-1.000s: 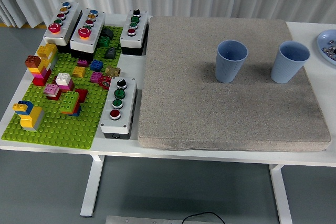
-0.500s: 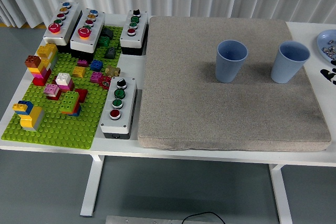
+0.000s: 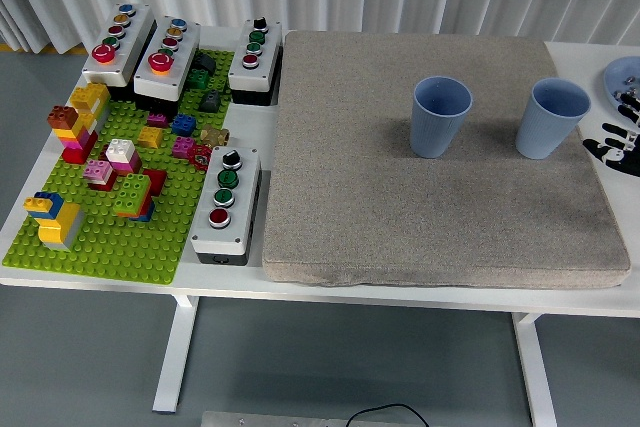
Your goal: Pick cup pour cup place
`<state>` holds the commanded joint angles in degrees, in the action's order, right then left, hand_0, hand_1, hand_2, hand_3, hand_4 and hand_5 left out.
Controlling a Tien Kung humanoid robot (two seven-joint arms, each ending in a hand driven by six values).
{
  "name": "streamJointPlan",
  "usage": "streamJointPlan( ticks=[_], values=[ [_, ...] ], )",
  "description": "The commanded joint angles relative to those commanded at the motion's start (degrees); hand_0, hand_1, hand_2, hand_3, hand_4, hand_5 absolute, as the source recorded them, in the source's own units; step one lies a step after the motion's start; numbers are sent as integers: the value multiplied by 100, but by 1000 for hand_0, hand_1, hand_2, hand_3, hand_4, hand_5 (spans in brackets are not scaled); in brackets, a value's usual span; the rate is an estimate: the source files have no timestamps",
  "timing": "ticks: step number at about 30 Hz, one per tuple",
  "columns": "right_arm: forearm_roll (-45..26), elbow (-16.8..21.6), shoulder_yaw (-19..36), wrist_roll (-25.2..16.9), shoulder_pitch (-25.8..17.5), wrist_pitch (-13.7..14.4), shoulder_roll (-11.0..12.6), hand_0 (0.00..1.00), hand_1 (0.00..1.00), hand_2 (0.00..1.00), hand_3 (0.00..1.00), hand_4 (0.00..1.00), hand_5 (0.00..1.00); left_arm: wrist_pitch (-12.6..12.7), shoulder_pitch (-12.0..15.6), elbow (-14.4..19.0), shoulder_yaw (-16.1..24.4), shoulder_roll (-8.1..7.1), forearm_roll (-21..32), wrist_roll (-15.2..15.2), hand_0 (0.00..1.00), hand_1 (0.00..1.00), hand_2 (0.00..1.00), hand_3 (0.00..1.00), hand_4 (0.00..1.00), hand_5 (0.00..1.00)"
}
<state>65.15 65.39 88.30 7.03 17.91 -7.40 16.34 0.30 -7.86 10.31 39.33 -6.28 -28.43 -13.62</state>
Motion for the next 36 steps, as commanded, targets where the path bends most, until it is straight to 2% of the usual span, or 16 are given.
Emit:
streamJointPlan(
  ticks=[5,14,20,26,36],
  values=[
    [-202,-117,-172,-213,-8,6,-68,894,852,931,940,838,170,2,8,0,18,0,-20,-8,751,798,826,666,523,907],
    [-290,-86,-296,-253,-15,-44,-93,892,850,931,935,836,168,48,38,0,181,10,66,-18,753,803,827,665,521,906],
    [-329,-60,-305,-312,-32,-72,-89,893,850,930,937,835,171,62,51,0,338,30,-68,-49,745,810,828,666,519,904],
    [-316,-130,-174,-351,-38,-94,-41,890,850,930,933,832,174,47,5,0,288,55,-106,-34,749,809,828,667,520,903],
    [-302,-338,-200,-393,-81,-54,-119,887,847,928,925,829,173,19,-45,0,171,83,-24,-20,755,809,828,666,521,902]
  ],
)
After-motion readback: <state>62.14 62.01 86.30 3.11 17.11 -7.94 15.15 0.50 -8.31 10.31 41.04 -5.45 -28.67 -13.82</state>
